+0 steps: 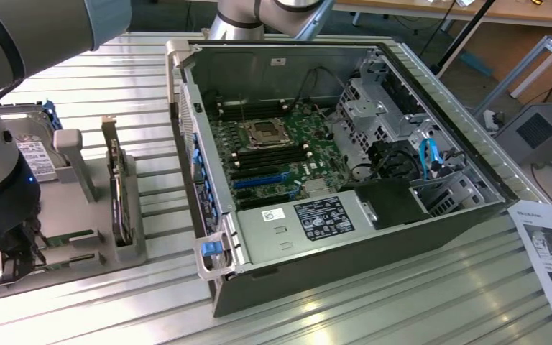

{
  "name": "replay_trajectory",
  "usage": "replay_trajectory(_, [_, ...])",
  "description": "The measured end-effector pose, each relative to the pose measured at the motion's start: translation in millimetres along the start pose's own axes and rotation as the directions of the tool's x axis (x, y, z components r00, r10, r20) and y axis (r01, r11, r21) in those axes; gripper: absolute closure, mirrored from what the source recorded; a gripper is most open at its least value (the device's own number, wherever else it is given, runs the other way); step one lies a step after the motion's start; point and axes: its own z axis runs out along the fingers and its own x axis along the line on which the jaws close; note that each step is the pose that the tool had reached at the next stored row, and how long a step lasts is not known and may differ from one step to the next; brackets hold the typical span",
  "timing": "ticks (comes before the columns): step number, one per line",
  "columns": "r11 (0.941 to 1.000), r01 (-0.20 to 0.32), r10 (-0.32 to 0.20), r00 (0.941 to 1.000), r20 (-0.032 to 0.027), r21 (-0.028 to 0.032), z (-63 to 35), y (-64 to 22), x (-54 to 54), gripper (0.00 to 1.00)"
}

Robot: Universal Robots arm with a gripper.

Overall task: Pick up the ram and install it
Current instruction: 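Pick up the ram and move it above insertion slot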

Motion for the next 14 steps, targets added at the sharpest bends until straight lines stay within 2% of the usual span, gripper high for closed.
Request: replay_trajectory(14, [0.9999, 0.011, -0.011, 0.9999, -0.0004, 0.0001, 13.0, -0.6, 2.4, 0.7])
